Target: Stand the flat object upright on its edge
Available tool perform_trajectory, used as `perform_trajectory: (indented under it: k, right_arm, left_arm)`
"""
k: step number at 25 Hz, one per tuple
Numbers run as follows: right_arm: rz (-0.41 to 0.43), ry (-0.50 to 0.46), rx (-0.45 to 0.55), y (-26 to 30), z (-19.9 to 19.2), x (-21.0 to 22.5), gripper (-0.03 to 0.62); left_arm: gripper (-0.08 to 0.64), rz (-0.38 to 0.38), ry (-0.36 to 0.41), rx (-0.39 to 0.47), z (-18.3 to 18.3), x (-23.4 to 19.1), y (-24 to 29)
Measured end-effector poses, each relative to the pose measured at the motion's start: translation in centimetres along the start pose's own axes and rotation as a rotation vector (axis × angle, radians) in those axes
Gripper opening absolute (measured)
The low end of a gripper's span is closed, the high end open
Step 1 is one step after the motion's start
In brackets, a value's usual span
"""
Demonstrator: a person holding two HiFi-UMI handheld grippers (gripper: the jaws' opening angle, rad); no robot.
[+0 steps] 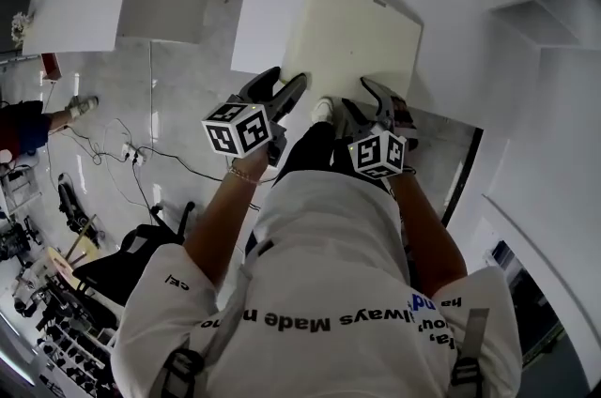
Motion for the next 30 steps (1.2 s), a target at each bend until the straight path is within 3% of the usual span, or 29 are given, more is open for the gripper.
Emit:
perform_trajectory:
  k: [30]
  right_arm:
    - [0.052, 0.154, 0.176, 4.6, 8.6, 5.4, 0.25]
  left_arm:
    - [0.275, 0.318, 0.339, 0.228, 9.8, 3.2, -3.3]
Point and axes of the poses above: the fingertips, and each gripper's own axes: y forward along the fingers, x to its right, z out of its top, the point moved 9 cm from there along -y, backward along the fingers, and after that the axes turned 13 degrees about -x, right-handed, at the moved point
